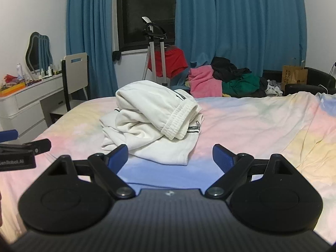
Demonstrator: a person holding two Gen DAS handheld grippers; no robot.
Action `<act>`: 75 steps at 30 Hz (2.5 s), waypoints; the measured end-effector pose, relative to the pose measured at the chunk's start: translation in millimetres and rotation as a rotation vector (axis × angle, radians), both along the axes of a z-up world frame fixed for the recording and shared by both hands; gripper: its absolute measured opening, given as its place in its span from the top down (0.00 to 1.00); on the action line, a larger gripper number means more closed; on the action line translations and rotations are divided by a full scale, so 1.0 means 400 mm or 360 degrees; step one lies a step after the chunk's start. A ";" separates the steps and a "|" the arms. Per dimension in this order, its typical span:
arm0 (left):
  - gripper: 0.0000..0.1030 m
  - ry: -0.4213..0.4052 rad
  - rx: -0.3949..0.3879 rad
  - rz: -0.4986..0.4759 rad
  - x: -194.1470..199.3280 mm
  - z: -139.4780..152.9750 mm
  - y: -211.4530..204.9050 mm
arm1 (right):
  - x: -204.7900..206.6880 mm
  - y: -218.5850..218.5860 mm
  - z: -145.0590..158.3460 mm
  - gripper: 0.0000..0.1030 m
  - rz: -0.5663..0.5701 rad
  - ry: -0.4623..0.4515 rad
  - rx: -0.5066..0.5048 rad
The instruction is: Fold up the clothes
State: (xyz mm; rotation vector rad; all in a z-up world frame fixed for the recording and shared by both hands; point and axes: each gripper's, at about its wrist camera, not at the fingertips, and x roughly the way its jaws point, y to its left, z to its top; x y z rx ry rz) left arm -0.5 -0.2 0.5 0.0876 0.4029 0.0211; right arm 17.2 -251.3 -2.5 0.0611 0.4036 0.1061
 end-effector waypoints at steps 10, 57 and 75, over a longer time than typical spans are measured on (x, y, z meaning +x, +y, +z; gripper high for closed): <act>0.00 -0.0068 -0.0033 0.0003 -0.021 0.005 -0.009 | -0.010 0.011 0.022 0.14 -0.0004 -0.0054 -0.0036; 0.00 0.0009 0.0106 -0.0222 0.088 -0.084 -0.145 | -0.031 -0.130 0.030 0.84 -0.0391 -0.0025 0.0325; 0.07 -0.0054 0.0749 -0.0428 0.730 -0.233 -0.686 | 0.133 -0.296 -0.166 0.89 -0.0696 0.0189 0.0494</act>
